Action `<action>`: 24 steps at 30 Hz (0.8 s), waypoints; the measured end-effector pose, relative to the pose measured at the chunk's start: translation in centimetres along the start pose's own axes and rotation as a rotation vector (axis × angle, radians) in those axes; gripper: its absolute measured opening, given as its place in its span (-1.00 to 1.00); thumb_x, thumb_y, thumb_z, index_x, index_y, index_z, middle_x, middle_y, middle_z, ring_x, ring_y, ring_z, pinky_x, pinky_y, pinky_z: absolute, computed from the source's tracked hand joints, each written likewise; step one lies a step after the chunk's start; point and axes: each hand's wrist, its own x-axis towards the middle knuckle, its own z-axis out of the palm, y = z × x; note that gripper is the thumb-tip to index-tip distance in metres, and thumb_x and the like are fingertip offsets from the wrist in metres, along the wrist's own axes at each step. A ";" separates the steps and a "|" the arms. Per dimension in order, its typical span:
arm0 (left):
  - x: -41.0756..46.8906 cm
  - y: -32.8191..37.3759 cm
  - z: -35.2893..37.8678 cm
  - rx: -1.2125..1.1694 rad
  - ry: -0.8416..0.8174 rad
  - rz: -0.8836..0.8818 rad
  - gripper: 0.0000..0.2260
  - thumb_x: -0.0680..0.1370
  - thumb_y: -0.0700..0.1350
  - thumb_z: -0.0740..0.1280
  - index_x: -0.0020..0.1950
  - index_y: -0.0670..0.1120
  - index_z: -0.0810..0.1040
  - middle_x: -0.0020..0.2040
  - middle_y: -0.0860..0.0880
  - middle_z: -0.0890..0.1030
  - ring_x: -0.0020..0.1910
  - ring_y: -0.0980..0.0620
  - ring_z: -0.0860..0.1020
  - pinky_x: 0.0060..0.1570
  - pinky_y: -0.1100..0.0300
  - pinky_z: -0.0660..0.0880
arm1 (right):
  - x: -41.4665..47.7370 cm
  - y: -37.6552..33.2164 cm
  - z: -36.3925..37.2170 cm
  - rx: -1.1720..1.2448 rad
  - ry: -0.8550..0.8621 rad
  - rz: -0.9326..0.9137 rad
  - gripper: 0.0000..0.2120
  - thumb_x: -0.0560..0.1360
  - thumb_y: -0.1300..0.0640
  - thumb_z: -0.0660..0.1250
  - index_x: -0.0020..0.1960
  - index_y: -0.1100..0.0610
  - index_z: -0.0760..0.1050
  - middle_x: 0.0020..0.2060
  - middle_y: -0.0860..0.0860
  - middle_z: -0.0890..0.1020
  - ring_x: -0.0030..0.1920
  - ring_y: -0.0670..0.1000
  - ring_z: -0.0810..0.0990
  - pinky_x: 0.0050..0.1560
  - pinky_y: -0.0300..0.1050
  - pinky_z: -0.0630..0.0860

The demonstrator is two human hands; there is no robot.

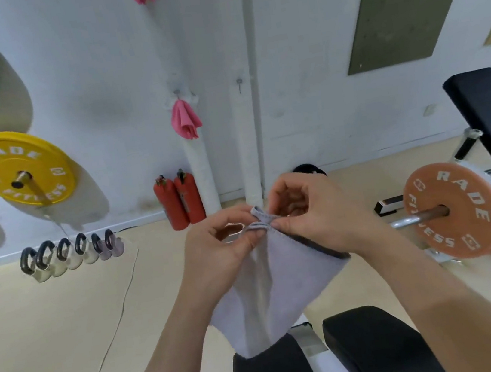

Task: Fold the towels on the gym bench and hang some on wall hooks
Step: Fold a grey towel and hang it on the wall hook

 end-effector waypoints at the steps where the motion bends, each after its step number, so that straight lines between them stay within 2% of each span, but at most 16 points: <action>1: -0.1 0.3 -0.1 -0.030 -0.009 -0.009 -0.81 0.33 -0.37 0.51 -0.28 -0.08 0.67 -0.10 0.03 0.71 -0.02 0.07 0.66 0.05 0.12 0.56 | 0.0 -0.1 0.0 0.000 -0.003 -0.006 -0.84 0.37 0.33 0.48 -0.19 0.13 0.54 -0.25 0.02 0.66 -0.26 -0.14 0.60 -0.19 -0.31 0.52; 4: 0.0 0.8 -0.4 -0.089 -0.053 -0.017 -0.82 0.29 -0.36 0.53 -0.29 -0.10 0.65 -0.13 -0.02 0.71 -0.04 0.03 0.66 0.06 0.08 0.55 | -0.4 -0.7 -0.1 0.002 -0.020 -0.027 -0.84 0.38 0.38 0.44 -0.21 0.14 0.57 -0.30 -0.04 0.64 -0.29 -0.17 0.59 -0.23 -0.38 0.46; 7: 0.0 1.4 -0.6 -0.109 -0.044 -0.010 -0.87 0.24 -0.26 0.55 -0.28 -0.14 0.65 -0.21 -0.08 0.71 -0.18 -0.04 0.67 -0.04 0.05 0.60 | -1.0 -1.3 -0.7 0.012 -0.036 -0.039 -0.83 0.39 0.39 0.42 -0.23 0.14 0.59 -0.33 -0.03 0.64 -0.30 -0.16 0.59 -0.24 -0.37 0.47; 11: 0.2 2.5 -0.3 -0.066 0.014 0.019 -0.90 0.32 -0.34 0.52 -0.26 -0.17 0.67 -0.23 -0.13 0.70 -0.20 -0.07 0.67 -0.05 0.00 0.62 | -1.3 -1.7 -2.2 -0.188 -0.104 -0.071 -0.79 0.47 0.29 0.37 -0.19 -0.01 0.64 -0.22 -0.08 0.66 -0.16 -0.15 0.62 -0.10 -0.30 0.52; 14: 0.7 3.0 -0.2 -0.081 0.066 0.027 -0.83 0.32 -0.37 0.51 -0.30 -0.10 0.68 -0.26 -0.12 0.69 -0.21 -0.04 0.65 -0.08 0.05 0.61 | -1.3 -1.6 -3.8 -0.298 -0.232 -0.050 -0.87 0.53 0.06 0.34 -0.10 0.04 0.66 -0.14 -0.08 0.62 -0.07 -0.14 0.57 -0.07 -0.27 0.47; 16: 1.1 3.2 -0.5 -0.122 0.095 0.021 -0.85 0.32 -0.37 0.50 -0.29 -0.13 0.67 -0.28 -0.08 0.69 -0.23 0.01 0.64 -0.13 0.12 0.60 | -1.4 -1.5 -4.9 -0.320 -0.317 0.040 -0.64 0.45 -0.22 0.30 -0.13 0.07 0.64 -0.15 -0.07 0.57 -0.12 -0.13 0.55 -0.12 -0.23 0.44; 18: 1.5 3.4 -0.9 -0.155 0.120 0.018 -0.86 0.34 -0.37 0.47 -0.28 -0.14 0.65 -0.31 -0.01 0.68 -0.27 0.07 0.63 -0.21 0.24 0.56 | -1.5 -0.9 -5.6 -0.377 -0.365 0.127 -0.59 0.31 -0.35 0.35 -0.25 0.01 0.60 -0.21 -0.13 0.54 -0.19 -0.15 0.52 -0.16 -0.24 0.43; 20: 2.0 3.5 -1.4 -0.165 0.147 0.019 -0.80 0.35 -0.37 0.46 -0.32 -0.07 0.66 -0.33 0.02 0.68 -0.27 0.09 0.62 -0.20 0.29 0.54 | -1.4 -0.1 -6.1 -0.500 -0.345 0.143 -0.71 0.30 -0.29 0.45 -0.29 -0.07 0.59 -0.20 -0.15 0.62 -0.16 -0.11 0.58 -0.09 -0.15 0.51; 22: 2.5 3.3 -1.9 -0.151 0.147 0.010 -0.76 0.35 -0.36 0.47 -0.35 -0.02 0.67 -0.32 0.02 0.67 -0.26 0.05 0.62 -0.17 0.22 0.55 | -1.0 0.1 -6.2 -0.576 -0.278 0.124 -0.82 0.38 -0.19 0.44 -0.28 -0.11 0.59 -0.18 -0.04 0.65 -0.10 0.01 0.60 -0.02 0.03 0.54; 24: 2.8 2.9 -2.3 -0.129 0.146 -0.025 -0.75 0.36 -0.34 0.47 -0.35 0.01 0.66 -0.33 0.02 0.66 -0.24 0.01 0.59 -0.15 0.09 0.51 | -0.6 -0.3 -6.3 -0.626 -0.278 0.065 -0.76 0.48 -0.11 0.36 -0.35 -0.12 0.48 -0.20 -0.03 0.59 -0.16 -0.01 0.55 -0.09 0.01 0.49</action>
